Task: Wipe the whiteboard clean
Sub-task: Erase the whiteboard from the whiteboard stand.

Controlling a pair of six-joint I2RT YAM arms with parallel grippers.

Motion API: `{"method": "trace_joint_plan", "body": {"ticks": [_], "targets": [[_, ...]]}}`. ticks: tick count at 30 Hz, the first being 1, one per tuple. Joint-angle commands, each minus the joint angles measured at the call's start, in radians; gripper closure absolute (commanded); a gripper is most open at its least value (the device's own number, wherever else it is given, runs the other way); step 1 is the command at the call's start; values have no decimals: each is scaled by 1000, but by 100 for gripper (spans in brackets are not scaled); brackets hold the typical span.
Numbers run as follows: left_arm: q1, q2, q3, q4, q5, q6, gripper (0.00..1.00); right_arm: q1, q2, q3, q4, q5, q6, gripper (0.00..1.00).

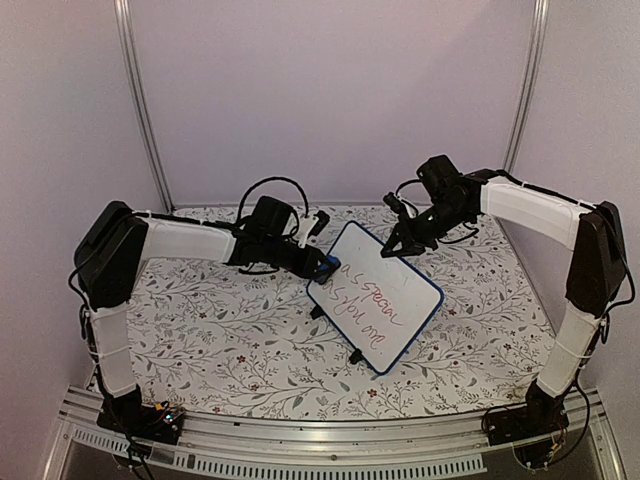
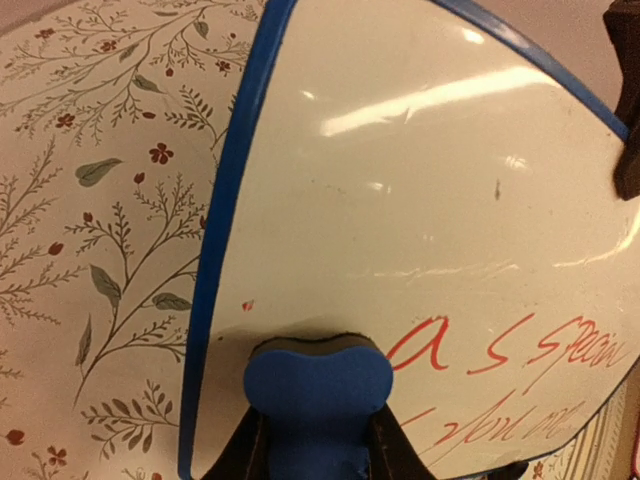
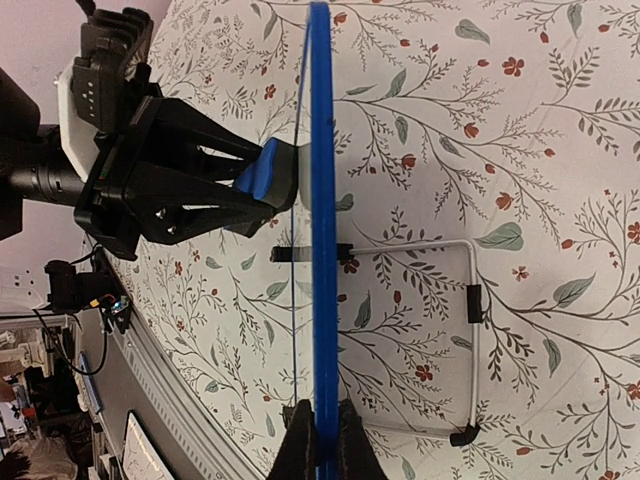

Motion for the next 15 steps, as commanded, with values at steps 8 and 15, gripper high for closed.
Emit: {"method": "trace_joint_plan", "body": {"ticks": [8, 15], "targets": [[14, 0, -60, -29, -9, -55, 100, 29, 28, -38, -45, 12, -33, 100], [14, 65, 104, -61, -8, -49, 100, 29, 29, -38, -45, 11, -34, 100]]}}
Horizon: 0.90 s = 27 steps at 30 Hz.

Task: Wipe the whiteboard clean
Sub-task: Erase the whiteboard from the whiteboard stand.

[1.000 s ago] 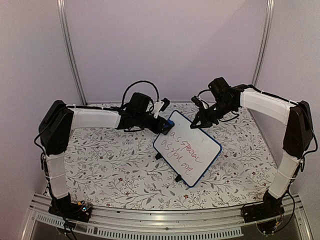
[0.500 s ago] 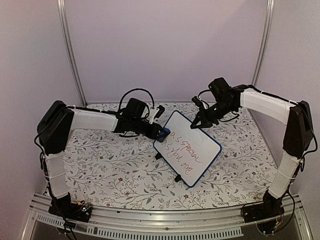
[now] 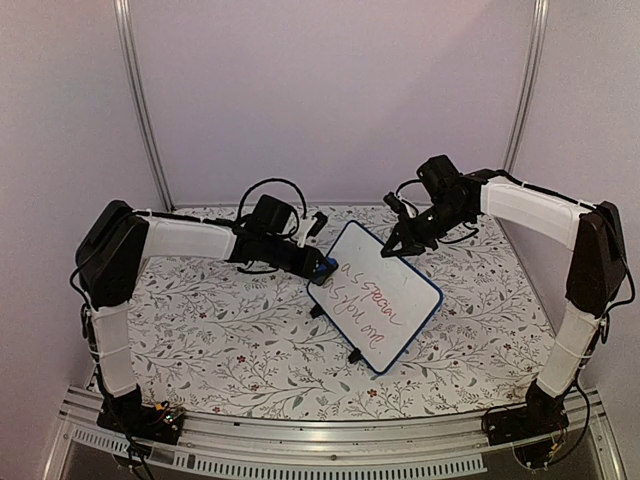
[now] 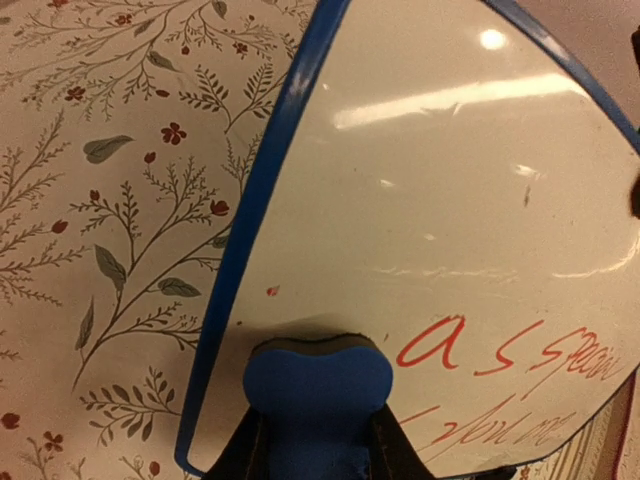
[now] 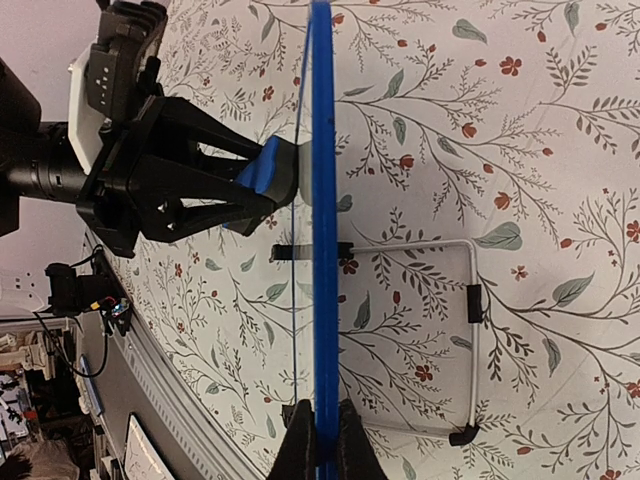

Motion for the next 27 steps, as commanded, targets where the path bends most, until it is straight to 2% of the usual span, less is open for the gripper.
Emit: {"method": "trace_joint_plan", "body": {"ticks": [1, 7, 12, 27], "targets": [[2, 72, 119, -14, -12, -5, 100, 29, 29, -38, -47, 10, -40, 100], [3, 114, 207, -22, -11, -6, 100, 29, 26, -38, -48, 11, -43, 100], [3, 113, 216, -29, 3, -9, 100, 29, 28, -38, -48, 13, -43, 100], [19, 29, -21, -24, -7, -82, 100, 29, 25, -39, -49, 16, -43, 100]]}}
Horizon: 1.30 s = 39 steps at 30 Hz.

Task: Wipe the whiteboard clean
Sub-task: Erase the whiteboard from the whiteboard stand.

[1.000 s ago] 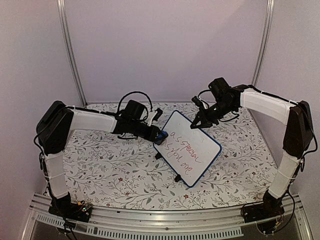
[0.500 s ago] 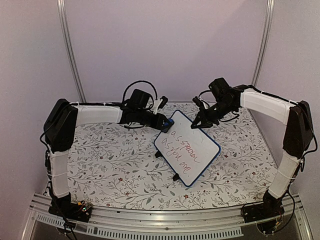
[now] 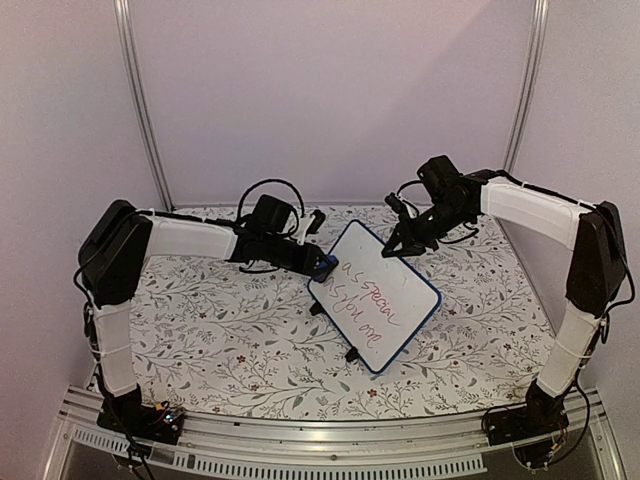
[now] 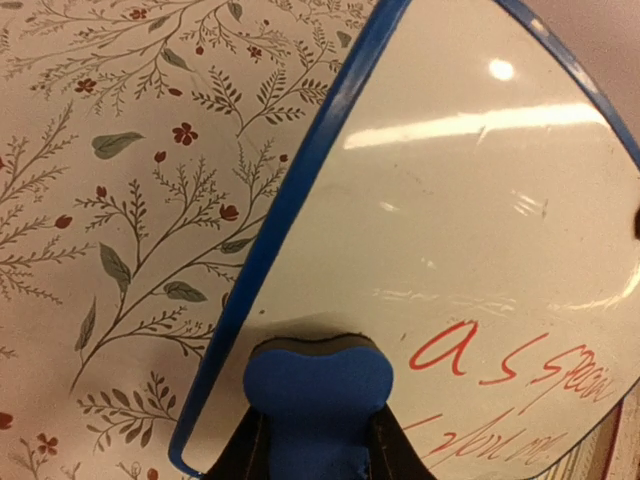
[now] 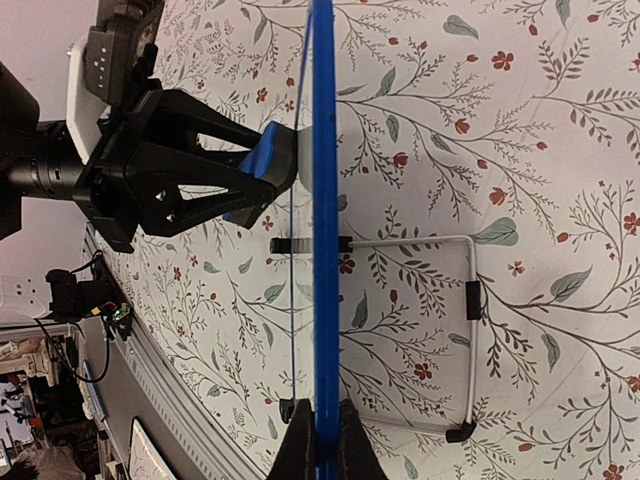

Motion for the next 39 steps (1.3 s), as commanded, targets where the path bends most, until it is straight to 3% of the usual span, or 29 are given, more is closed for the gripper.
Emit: {"method": "trace_joint_plan", "body": {"ticks": [1, 11, 22, 31, 39], "targets": [[10, -3, -63, -50, -10, -23, 100, 31, 24, -35, -50, 8, -64, 100], [16, -35, -76, 10, 39, -13, 100, 31, 22, -35, -53, 11, -64, 100], [-15, -36, 42, -23, 37, 107, 100, 31, 19, -35, -52, 14, -65, 100], [-80, 5, 100, -109, -61, 178, 100, 32, 14, -35, -53, 12, -64, 100], [-90, -7, 10, -106, -118, 171, 100, 31, 14, -37, -49, 11, -63, 100]]}}
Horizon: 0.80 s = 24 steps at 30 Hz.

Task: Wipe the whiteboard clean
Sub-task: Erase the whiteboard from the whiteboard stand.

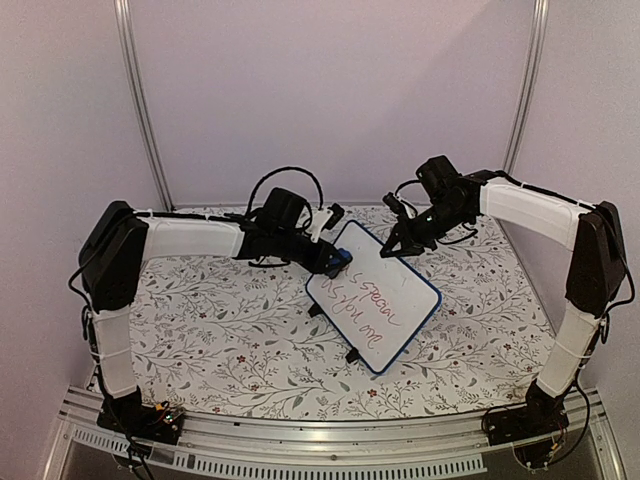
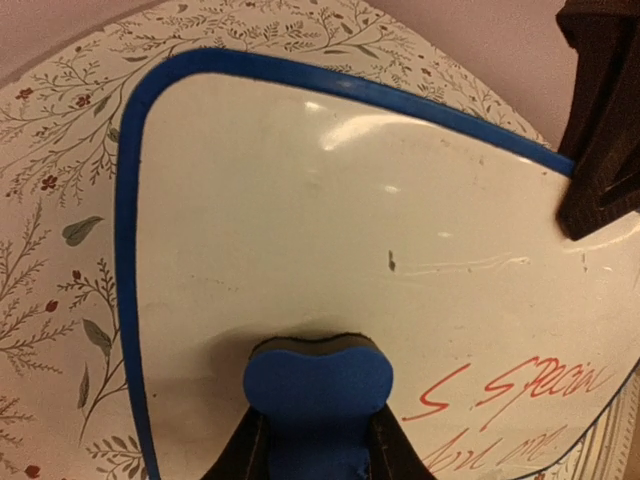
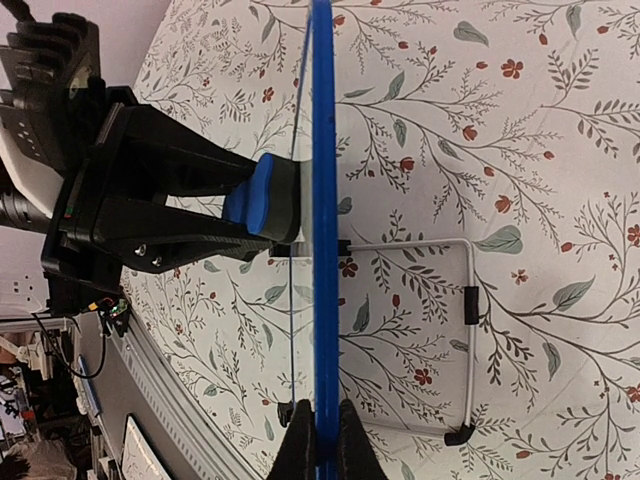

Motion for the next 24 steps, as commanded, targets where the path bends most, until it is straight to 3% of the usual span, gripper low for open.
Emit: {"method": "trace_joint_plan", "body": {"ticks": [1, 14, 24], "targets": [[-13, 8, -72, -46, -46, 5, 100, 25, 14, -35, -61, 14, -41, 100], [14, -34, -208, 66, 59, -75, 100, 25, 6, -40, -64, 14, -40, 100], [15, -47, -213, 69, 64, -62, 100, 25, 5, -41, -60, 13, -41, 100]]}}
